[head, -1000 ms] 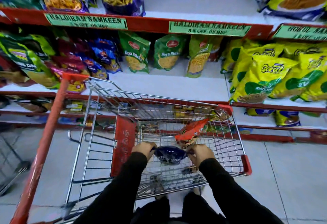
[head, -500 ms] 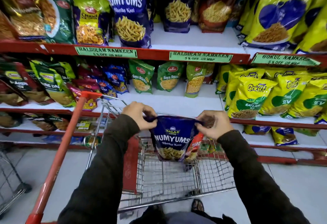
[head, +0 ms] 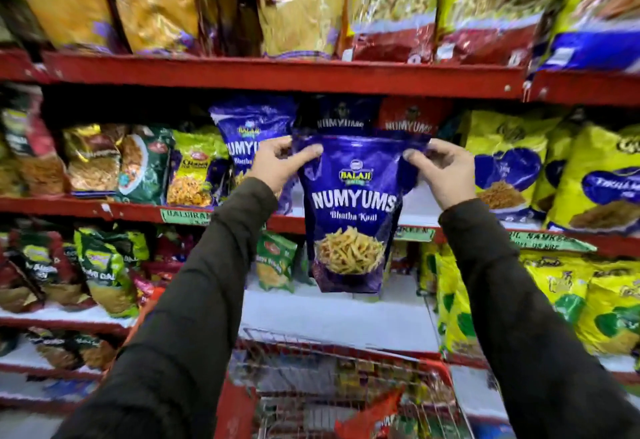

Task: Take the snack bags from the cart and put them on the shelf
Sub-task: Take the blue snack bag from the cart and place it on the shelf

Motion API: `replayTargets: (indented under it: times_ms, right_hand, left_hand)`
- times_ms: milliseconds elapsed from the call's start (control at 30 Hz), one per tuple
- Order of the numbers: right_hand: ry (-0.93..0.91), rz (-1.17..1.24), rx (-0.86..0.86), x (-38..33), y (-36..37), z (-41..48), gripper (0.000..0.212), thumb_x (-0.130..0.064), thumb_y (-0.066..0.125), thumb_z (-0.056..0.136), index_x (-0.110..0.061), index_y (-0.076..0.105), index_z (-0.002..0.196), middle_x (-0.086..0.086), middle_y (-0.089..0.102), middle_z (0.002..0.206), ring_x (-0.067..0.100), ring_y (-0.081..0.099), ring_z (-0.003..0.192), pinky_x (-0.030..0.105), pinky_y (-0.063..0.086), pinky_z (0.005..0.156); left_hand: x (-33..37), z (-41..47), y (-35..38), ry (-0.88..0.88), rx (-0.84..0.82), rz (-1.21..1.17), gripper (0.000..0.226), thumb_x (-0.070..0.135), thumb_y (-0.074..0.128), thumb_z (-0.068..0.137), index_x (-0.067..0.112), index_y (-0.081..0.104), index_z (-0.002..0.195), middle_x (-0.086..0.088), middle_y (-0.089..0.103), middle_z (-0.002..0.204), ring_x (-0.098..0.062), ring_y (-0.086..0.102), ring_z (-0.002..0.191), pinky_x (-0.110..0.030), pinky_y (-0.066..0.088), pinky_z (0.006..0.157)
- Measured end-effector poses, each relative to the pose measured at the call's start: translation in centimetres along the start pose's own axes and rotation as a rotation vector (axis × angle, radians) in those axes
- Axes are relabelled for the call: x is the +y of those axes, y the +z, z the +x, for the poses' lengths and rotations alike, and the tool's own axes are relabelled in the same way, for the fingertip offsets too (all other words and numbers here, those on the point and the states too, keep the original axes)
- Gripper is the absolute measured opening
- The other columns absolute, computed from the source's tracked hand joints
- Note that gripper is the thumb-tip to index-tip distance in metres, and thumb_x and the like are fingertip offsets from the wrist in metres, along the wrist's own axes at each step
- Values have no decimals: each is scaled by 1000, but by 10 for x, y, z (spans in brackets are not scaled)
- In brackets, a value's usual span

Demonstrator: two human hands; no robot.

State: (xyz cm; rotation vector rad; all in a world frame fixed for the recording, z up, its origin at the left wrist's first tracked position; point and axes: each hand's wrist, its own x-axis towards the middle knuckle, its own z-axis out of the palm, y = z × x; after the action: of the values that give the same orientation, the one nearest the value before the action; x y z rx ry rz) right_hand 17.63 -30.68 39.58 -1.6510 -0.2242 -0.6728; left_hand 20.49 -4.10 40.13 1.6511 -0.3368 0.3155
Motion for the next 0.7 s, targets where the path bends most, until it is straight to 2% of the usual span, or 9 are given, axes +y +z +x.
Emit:
replayTargets:
  times_ms: [133,233,300,367,400,467,533,600,700]
  right_hand:
    - [74,116,10,12,11,46,14,-10,70,83,-17,65,72,-15,69,57,-1,60,57,19,50,51]
    - [153,153,-26,26,17,68,11,-21,72,83,-10,70,86,9,74,86,23,67,76,32,55,63]
    - [183,170,0,33,21,83,16,-22,71,83,-7,69,89,16,71,91,25,65,78,34,54,64]
    - [192,181,54,35,26,96,9,-21,72,81,-14,67,79,7,69,78,20,62,73,33,51,65]
    - [175,179,75,38,29,104,8,-21,72,79,-15,67,77,1,68,72,15,60,70,31,49,66]
    - [145,181,110,37,34,116,3,-12,69,80,-11,67,78,-7,66,68,3,58,62,19,48,63]
    - [160,177,146,37,37,126,14,-5,65,84,-12,62,73,-7,62,71,-3,55,59,10,46,57]
    - [153,176,160,45,40,136,21,-4,65,84,-18,60,70,-6,61,73,-2,55,61,16,47,64]
    - [209,185,158,60,44,145,14,-11,72,81,-19,63,73,-3,65,77,13,59,72,39,49,80]
  left_hand:
    - [-10,43,26,-137,58,-246,32,16,72,86,23,71,55,11,72,57,-1,62,52,-16,52,51]
    - [-24,67,37,-208,118,-303,25,29,77,81,29,74,56,8,76,69,-13,66,69,-35,56,78]
    - [-29,83,44,-211,143,-338,17,36,80,75,30,75,60,4,78,77,-18,70,78,-40,56,89]
    - [-27,97,53,-208,204,-318,19,43,82,68,27,78,76,-5,78,98,-25,72,98,-45,54,101]
    - [-23,102,58,-199,233,-314,33,43,81,70,22,77,95,-5,74,111,-24,69,106,-41,51,105]
    - [-15,111,66,-180,291,-318,59,32,74,83,2,57,131,0,60,120,-17,58,112,-27,42,104]
    - [-17,124,71,-174,333,-336,59,23,70,89,-3,48,137,-5,57,119,-17,53,110,-26,39,101]
    - [-19,132,75,-194,372,-357,51,18,69,89,-4,52,132,-5,57,110,-16,51,101,-24,38,95]
    - [-32,142,76,-208,403,-334,49,17,69,88,-12,55,126,-6,57,102,-14,47,94,-19,39,85]
